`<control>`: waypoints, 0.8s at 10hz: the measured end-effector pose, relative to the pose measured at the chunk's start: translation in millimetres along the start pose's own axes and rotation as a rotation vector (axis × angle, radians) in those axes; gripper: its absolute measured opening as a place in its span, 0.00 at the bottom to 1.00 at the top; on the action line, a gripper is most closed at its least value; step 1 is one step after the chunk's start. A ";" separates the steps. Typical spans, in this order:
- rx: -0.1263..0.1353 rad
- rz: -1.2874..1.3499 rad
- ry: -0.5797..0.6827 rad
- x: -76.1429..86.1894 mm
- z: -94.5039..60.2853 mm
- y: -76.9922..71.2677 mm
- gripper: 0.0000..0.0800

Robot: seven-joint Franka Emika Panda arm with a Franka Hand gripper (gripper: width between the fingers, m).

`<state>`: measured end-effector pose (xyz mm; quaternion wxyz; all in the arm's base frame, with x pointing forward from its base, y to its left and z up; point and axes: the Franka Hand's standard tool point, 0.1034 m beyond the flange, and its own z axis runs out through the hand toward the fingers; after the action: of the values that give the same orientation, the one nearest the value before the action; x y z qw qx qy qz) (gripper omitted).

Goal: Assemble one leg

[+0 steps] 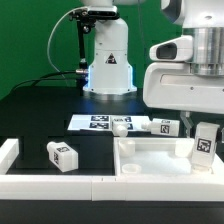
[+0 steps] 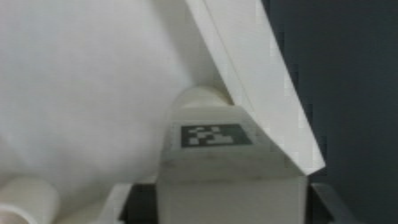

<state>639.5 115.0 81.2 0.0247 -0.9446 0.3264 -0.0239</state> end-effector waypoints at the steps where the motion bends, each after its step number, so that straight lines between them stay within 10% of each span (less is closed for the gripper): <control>1: 0.012 0.165 -0.005 1.5 0.4 0.8 0.36; 7: 0.076 0.844 -0.083 3.4 2.7 2.2 0.36; 8: 0.077 0.814 -0.081 3.4 2.6 2.2 0.50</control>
Offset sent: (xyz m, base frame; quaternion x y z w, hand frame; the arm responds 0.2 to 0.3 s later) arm -0.0019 0.0129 -0.0129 0.0581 -0.0640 0.4469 0.8904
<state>641.1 111.3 78.6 0.0803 -0.7368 0.6712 0.0130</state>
